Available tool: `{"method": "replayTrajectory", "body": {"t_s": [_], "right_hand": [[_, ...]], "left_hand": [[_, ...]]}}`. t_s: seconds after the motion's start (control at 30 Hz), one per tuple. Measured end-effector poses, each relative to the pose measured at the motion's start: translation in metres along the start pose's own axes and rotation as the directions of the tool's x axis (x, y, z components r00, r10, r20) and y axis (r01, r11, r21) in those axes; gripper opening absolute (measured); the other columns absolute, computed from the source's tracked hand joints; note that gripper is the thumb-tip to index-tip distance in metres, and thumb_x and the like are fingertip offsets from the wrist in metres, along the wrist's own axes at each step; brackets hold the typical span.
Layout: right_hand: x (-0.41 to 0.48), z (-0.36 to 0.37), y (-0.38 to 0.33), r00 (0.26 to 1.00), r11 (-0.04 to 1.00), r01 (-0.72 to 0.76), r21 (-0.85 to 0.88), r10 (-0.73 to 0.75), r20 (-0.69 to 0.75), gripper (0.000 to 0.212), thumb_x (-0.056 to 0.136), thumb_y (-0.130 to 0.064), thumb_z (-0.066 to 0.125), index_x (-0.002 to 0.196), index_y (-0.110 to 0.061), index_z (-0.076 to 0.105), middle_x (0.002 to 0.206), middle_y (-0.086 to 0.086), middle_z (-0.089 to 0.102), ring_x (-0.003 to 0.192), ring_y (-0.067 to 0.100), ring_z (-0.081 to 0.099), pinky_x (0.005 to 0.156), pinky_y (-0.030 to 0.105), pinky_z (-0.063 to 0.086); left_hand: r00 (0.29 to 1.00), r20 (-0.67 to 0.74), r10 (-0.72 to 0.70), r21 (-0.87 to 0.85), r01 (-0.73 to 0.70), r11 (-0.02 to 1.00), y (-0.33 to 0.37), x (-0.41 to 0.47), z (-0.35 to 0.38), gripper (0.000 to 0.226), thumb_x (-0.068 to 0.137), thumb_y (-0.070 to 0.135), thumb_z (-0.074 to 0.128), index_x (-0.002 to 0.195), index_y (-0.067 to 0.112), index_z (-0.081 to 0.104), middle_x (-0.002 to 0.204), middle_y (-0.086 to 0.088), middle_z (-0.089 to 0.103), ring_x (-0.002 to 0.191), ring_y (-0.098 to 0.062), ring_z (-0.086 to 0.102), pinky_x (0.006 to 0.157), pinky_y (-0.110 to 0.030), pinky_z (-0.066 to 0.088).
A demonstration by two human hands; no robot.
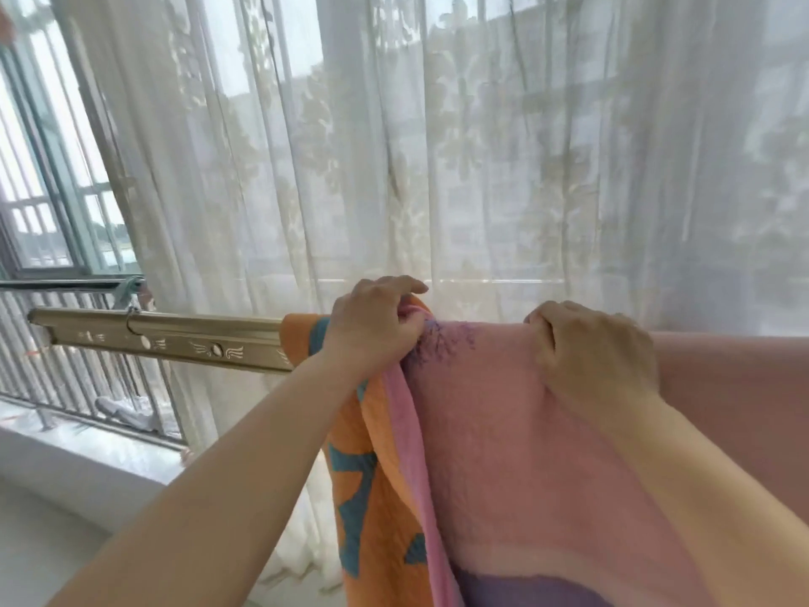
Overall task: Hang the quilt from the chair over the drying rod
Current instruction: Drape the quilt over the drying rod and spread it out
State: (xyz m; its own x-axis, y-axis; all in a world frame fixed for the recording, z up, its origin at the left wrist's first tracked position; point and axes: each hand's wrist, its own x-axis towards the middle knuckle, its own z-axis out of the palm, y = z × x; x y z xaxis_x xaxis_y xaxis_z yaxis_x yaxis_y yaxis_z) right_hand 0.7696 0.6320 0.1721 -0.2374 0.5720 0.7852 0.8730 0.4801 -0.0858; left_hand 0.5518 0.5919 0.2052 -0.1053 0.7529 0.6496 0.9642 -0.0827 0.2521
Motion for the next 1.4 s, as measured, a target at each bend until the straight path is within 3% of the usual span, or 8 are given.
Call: {"method": "replayTrajectory", "body": {"t_s": [0.17, 0.27, 0.37, 0.67, 0.87, 1.03, 1.23, 1.4], "right_hand": [[-0.002, -0.001, -0.005, 0.996, 0.996, -0.082, -0.020, 0.082, -0.030, 0.037, 0.099, -0.032, 0.025, 0.103, -0.024, 0.061, 0.071, 0.004, 0.067, 0.065, 0.028, 0.054, 0.061, 0.032, 0.032], [-0.005, -0.003, -0.008, 0.993, 0.993, -0.116, -0.017, 0.115, -0.038, 0.039, 0.099, -0.032, 0.023, 0.106, -0.024, 0.061, 0.072, 0.006, 0.068, 0.069, 0.031, 0.059, 0.059, 0.033, 0.037], [-0.006, -0.008, -0.011, 0.988, 0.990, -0.144, 0.000, 0.144, -0.060, 0.040, 0.099, -0.031, 0.025, 0.111, -0.026, 0.063, 0.079, 0.008, 0.071, 0.074, 0.032, 0.062, 0.062, 0.034, 0.036], [-0.013, -0.023, -0.018, 0.982, 0.980, -0.181, -0.078, 0.184, 0.040, 0.044, 0.097, -0.032, 0.026, 0.099, -0.024, 0.069, 0.092, 0.003, 0.072, 0.082, 0.027, 0.062, 0.068, 0.032, 0.039], [0.002, 0.004, -0.110, 0.999, 1.000, 0.029, 0.006, -0.029, 0.029, 0.038, 0.098, -0.033, 0.030, 0.097, -0.022, 0.065, 0.088, -0.001, 0.072, 0.079, 0.024, 0.065, 0.077, 0.034, 0.041], [0.004, 0.032, -0.137, 0.995, 0.995, 0.095, -0.038, -0.095, -0.004, 0.031, 0.098, -0.038, 0.030, 0.087, -0.019, 0.053, 0.069, 0.000, 0.065, 0.060, 0.023, 0.059, 0.061, 0.034, 0.038], [0.001, 0.030, -0.132, 0.982, 0.976, 0.166, -0.141, -0.176, -0.063, 0.038, 0.091, -0.037, 0.034, 0.063, -0.017, 0.050, 0.043, -0.001, 0.050, 0.036, 0.021, 0.036, 0.046, 0.026, 0.025], [0.001, 0.021, -0.116, 0.992, 0.988, 0.086, -0.129, -0.097, -0.077, 0.038, 0.091, -0.027, 0.045, 0.055, -0.015, 0.048, 0.037, -0.002, 0.041, 0.035, 0.017, 0.020, 0.046, 0.023, 0.020]], "left_hand": [[0.967, 0.164, 0.197, 0.106, -0.216, 0.971, -0.017, -0.002, 0.003, 0.027, 0.091, 0.052, 0.050, 0.110, 0.044, 0.067, 0.131, 0.016, 0.053, 0.121, -0.013, 0.043, 0.103, -0.044, 0.030], [0.961, 0.099, 0.258, -0.055, -0.253, 0.966, -0.023, -0.003, -0.001, 0.019, 0.089, 0.042, 0.058, 0.101, 0.037, 0.073, 0.115, 0.018, 0.063, 0.113, -0.010, 0.047, 0.099, -0.040, 0.036], [0.964, 0.073, 0.256, -0.081, -0.251, 0.965, -0.021, -0.001, -0.005, 0.016, 0.091, 0.028, 0.058, 0.090, 0.025, 0.073, 0.097, 0.015, 0.066, 0.102, -0.010, 0.052, 0.090, -0.039, 0.044], [0.979, 0.167, 0.120, 0.004, -0.122, 0.993, -0.053, -0.005, -0.023, 0.016, 0.096, 0.025, 0.048, 0.096, 0.019, 0.063, 0.105, 0.004, 0.057, 0.098, -0.019, 0.057, 0.082, -0.030, 0.041], [0.987, 0.101, 0.122, -0.217, -0.098, 0.971, -0.048, -0.023, -0.022, 0.033, 0.095, 0.024, 0.051, 0.128, 0.022, 0.049, 0.132, 0.004, 0.053, 0.116, -0.016, 0.053, 0.092, -0.028, 0.040], [0.989, -0.136, 0.057, -0.101, -0.071, 0.992, -0.050, -0.037, -0.031, 0.021, 0.092, 0.033, 0.054, 0.102, 0.022, 0.068, 0.103, 0.004, 0.060, 0.103, -0.013, 0.050, 0.087, -0.030, 0.043], [0.966, -0.135, -0.219, 0.059, 0.228, 0.972, -0.100, -0.010, -0.056, 0.021, 0.093, 0.029, 0.051, 0.094, 0.020, 0.071, 0.099, -0.003, 0.068, 0.096, -0.023, 0.059, 0.075, -0.032, 0.042], [0.837, -0.218, -0.501, 0.199, 0.541, 0.817, -0.182, -0.019, -0.088, 0.022, 0.092, 0.028, 0.054, 0.096, 0.018, 0.073, 0.104, -0.012, 0.070, 0.098, -0.032, 0.061, 0.074, -0.034, 0.042]]}}
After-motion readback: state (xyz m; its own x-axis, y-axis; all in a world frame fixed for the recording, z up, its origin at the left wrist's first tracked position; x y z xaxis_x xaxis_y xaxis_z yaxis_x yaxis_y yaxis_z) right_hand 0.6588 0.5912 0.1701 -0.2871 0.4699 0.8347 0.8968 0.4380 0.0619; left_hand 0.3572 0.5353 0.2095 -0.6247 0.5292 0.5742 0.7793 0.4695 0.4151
